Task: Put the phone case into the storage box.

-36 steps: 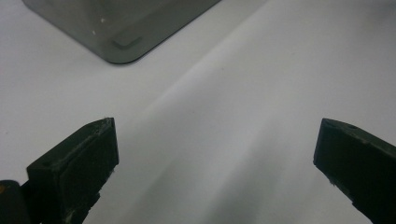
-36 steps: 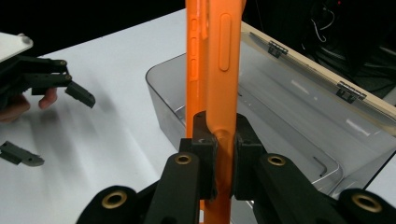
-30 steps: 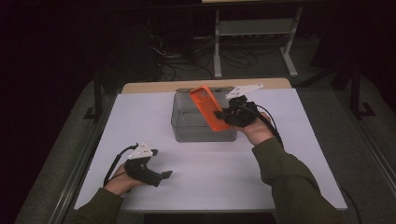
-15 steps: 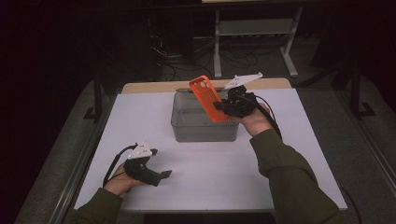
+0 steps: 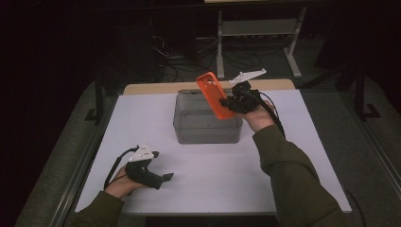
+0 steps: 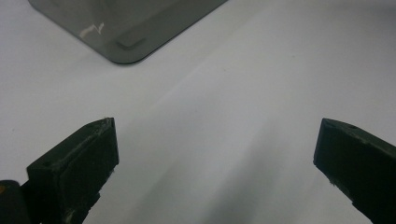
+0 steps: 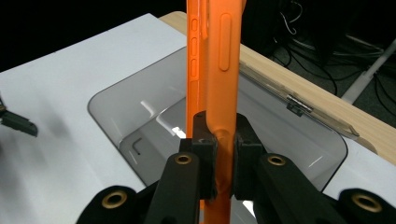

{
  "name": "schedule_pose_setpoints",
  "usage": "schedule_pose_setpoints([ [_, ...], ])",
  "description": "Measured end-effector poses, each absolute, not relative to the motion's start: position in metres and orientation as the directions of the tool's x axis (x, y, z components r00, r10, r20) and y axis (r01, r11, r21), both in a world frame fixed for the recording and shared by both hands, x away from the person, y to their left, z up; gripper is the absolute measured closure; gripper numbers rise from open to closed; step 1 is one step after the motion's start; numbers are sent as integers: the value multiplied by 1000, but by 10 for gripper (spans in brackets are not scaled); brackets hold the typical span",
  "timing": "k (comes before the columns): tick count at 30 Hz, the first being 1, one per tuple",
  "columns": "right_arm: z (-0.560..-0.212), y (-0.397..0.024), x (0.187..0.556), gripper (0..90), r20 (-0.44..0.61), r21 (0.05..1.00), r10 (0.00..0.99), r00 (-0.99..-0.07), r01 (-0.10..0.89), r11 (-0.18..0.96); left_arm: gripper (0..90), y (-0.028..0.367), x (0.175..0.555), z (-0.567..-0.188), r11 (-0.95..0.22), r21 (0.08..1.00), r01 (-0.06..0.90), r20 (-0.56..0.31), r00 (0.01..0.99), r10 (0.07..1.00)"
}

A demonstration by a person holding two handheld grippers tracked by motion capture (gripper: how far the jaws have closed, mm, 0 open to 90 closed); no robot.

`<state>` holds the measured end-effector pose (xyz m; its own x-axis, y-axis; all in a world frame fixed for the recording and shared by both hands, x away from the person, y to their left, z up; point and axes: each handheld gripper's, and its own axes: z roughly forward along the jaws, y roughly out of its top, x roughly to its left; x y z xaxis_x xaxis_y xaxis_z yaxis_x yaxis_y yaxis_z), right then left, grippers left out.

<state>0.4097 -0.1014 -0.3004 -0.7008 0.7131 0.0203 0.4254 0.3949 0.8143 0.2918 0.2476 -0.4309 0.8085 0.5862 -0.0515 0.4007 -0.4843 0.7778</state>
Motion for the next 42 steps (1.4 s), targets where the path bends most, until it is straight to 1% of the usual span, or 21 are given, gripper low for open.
schedule_pose_setpoints([
  [17, -310, -106, 425, 818, 46, 786, 739, -672, 481, 389, 0, 246, 290, -431, -486, 777, 401, -53, 810, 584],
  [42, -321, -95, 439, 818, 52, 694, 746, -663, 561, 451, 0, 247, 290, -431, -491, 774, 400, -52, 813, 580],
])
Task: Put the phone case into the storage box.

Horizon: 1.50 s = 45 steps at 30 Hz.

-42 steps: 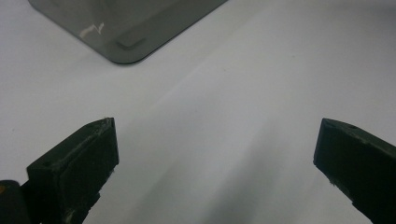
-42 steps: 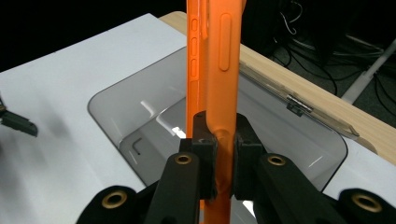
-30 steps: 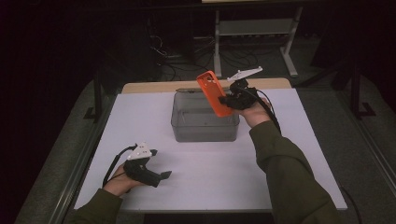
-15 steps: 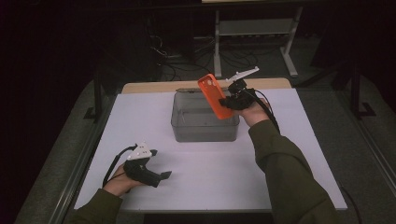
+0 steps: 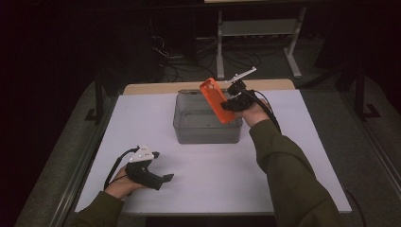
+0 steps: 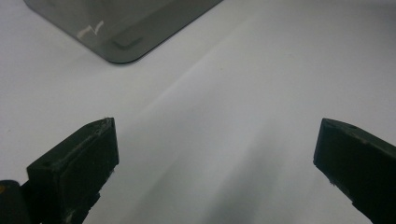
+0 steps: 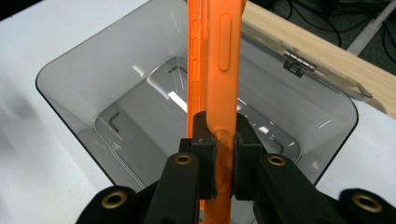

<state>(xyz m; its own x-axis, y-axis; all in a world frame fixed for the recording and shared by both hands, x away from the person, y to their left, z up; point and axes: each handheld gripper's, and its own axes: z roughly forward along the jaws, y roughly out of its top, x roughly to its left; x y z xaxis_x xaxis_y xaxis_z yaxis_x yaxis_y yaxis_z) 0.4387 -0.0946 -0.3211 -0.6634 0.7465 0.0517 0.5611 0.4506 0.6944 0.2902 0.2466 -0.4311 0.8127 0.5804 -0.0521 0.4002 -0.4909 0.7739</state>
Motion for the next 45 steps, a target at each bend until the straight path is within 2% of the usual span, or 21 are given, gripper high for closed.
schedule_pose_setpoints([
  [18, -323, -84, 449, 816, 43, 607, 763, -645, 623, 493, 0, 246, 290, -433, -502, 773, 387, -38, 818, 573],
  [29, -321, -81, 456, 816, 43, 560, 793, -608, 672, 484, 0, 251, 294, -434, -468, 787, 401, -62, 807, 588],
  [45, -325, -77, 458, 814, 44, 469, 816, -577, 732, 493, 0, 249, 295, -433, -488, 785, 380, -30, 811, 584],
])
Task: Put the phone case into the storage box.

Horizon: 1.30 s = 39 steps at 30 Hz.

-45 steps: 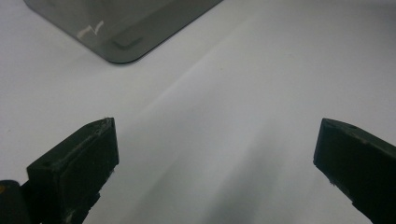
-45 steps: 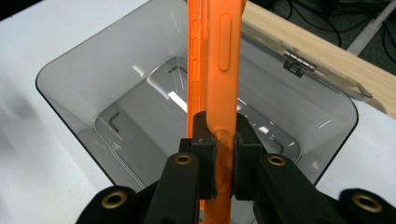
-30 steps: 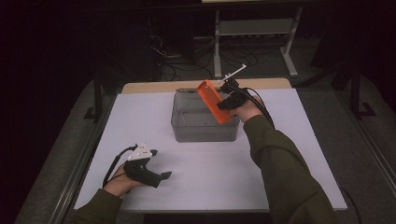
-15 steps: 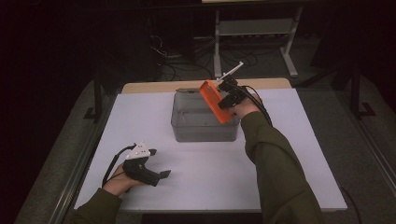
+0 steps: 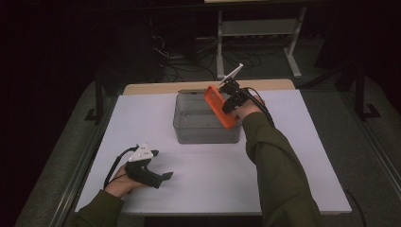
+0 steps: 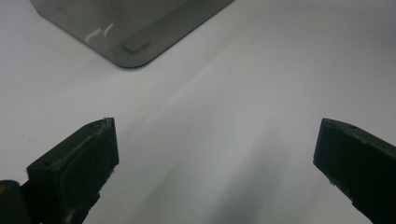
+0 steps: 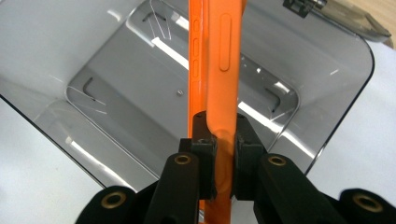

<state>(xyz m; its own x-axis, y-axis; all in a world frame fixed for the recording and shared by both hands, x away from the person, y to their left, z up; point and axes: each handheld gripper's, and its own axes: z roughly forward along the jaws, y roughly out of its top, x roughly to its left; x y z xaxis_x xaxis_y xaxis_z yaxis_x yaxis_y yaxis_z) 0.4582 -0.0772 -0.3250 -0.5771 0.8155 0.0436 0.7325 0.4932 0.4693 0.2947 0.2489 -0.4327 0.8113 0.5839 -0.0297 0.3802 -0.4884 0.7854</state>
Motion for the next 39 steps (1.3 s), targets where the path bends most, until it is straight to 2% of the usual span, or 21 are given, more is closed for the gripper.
schedule_pose_setpoints([
  [39, -353, -70, 480, 808, 100, 283, 888, -449, 868, 408, 0, 248, 296, -430, -499, 786, 366, -3, 808, 589],
])
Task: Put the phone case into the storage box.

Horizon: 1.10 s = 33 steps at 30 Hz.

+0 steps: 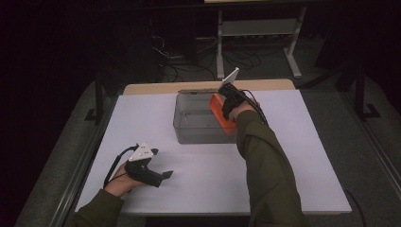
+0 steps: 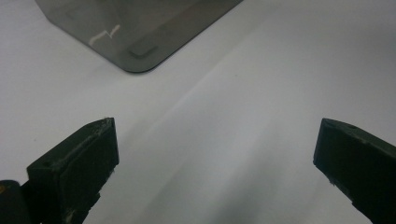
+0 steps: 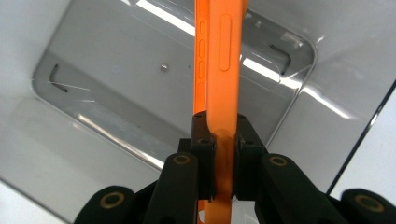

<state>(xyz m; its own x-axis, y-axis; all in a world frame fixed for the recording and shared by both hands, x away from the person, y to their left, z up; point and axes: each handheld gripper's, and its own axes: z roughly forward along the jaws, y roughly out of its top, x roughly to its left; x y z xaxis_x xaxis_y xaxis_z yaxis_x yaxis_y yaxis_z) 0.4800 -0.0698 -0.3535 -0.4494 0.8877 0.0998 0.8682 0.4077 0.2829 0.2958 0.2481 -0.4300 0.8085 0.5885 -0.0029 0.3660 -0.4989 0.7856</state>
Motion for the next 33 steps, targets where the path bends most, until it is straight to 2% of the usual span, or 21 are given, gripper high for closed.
schedule_pose_setpoints([
  [33, -368, -59, 491, 803, 109, 183, 919, -378, 917, 355, 0, 248, 294, -430, -502, 784, 365, -6, 814, 581],
])
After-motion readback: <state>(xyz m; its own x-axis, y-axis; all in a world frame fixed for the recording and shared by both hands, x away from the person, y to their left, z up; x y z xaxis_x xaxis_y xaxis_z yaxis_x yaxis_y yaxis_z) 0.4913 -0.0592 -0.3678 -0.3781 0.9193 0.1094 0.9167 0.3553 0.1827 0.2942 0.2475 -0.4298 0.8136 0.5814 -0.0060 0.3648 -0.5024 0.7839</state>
